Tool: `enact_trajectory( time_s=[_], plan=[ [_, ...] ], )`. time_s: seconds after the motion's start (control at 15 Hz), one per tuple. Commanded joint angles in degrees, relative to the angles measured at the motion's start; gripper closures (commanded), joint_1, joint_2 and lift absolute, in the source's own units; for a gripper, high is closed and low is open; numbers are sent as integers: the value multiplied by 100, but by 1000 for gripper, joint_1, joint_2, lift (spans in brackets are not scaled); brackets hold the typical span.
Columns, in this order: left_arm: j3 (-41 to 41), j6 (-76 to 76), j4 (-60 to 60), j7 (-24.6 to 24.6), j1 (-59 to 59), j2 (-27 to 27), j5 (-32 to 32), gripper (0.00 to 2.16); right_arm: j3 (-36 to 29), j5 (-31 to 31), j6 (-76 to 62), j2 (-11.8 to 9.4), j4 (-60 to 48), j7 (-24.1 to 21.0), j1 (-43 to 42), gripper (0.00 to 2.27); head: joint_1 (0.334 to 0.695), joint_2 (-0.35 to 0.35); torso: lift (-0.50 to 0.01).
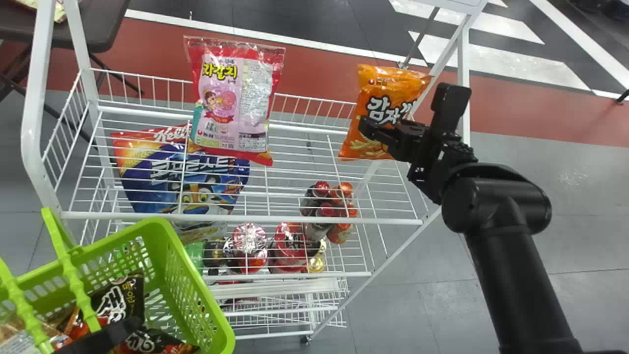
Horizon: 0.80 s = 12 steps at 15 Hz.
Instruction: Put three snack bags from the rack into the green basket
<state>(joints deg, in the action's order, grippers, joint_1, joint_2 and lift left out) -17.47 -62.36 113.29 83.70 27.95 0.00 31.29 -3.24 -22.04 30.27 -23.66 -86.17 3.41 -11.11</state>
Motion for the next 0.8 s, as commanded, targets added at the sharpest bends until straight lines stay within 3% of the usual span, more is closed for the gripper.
enact_trajectory(
  time_s=[0.0, 0.13, 0.2, 0.27, 0.33, 0.47, 0.73],
  plan=[
    [-64, -18, 35, 15, 44, -15, 35, 2145, 201, 156, -148, -7, 514, -122, -305, 97, 695, -350, 0],
    [-81, -18, 35, 32, 62, -15, 70, 2145, 271, 174, -148, -16, 865, -113, -498, 407, 695, -350, 0],
    [-81, -18, 35, 41, 62, -15, 70, 2145, 289, 165, -165, -16, 874, -78, -507, 761, 695, -350, 0],
    [-81, -18, 44, 41, 62, -15, 61, 2145, 289, 156, -165, -16, 865, -16, -472, 1308, 695, -350, 0],
    [-81, -18, 52, 41, 62, -15, 61, 2145, 263, 68, -165, -16, 733, -69, -375, 2057, 695, -350, 0],
    [-81, -35, 52, 41, 70, -15, 70, 2145, 122, 7, -201, -7, 276, -87, -76, 2253, 695, -350, 0],
    [-81, -35, 61, 41, 79, -15, 70, 2145, -150, -160, -183, 11, -418, -87, 425, 2253, 695, -350, 0]
  ],
)
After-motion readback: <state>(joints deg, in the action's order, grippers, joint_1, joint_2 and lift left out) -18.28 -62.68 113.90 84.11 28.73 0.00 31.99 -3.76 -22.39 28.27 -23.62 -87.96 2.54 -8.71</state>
